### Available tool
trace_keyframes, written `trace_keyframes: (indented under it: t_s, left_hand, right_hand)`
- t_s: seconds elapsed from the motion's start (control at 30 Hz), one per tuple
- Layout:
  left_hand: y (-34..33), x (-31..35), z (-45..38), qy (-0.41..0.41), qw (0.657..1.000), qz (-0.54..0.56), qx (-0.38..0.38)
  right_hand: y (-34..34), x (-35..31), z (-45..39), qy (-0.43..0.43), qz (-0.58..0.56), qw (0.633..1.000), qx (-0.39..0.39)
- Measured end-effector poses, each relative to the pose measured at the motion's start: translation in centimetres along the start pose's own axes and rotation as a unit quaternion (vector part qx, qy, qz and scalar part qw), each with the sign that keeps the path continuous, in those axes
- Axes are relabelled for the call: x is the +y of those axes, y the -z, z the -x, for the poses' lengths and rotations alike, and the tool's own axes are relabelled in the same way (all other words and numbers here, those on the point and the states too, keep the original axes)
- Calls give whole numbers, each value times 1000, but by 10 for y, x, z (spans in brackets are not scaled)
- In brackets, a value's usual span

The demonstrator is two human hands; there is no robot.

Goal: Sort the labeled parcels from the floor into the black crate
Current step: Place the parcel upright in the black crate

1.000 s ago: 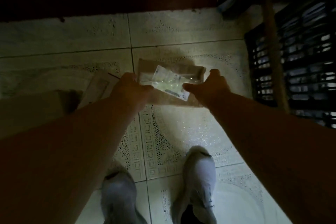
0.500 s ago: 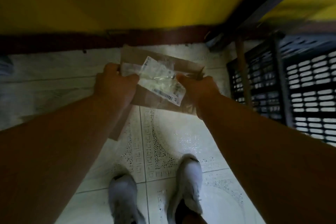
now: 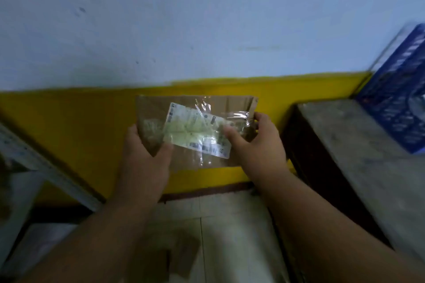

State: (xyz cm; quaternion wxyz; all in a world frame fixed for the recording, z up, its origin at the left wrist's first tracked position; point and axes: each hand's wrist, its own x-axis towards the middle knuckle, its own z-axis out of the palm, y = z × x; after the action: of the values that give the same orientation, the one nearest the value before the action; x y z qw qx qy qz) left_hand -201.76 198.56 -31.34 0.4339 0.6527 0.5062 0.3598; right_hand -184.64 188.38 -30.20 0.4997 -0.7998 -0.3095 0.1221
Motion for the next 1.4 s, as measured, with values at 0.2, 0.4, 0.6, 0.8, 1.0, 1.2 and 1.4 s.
trace_keyframes:
  t_s: [0.2,0.4,0.6,0.8,1.0,1.2,1.4]
  left_hand:
    - [60,69,18,-44,995,88,23]
    - [115,130,26,-19,954,285,93]
    - [151,167,49,-37,910,397,113]
    - [143,166,106,1,868,475,147]
    - [122,180,176,-37,791,545,276]
    - [116,218,247,-103,772,503,374]
    - [114,224,324,-133,783,439,420]
  right_hand:
    - [56,-96,12,123,-82,988,34]
    - [104,-208,-15,256,-58,964,-36]
    - [119,-288,-25,401,-40,910,-98]
    - [118,-335,-11,513,-100,841,-139]
    - [89,-321,41,432,-310,811,-243]
    - [81,-268,127,233,-392,699,-552]
    - [118,-262,180,300,-432,610,-593]
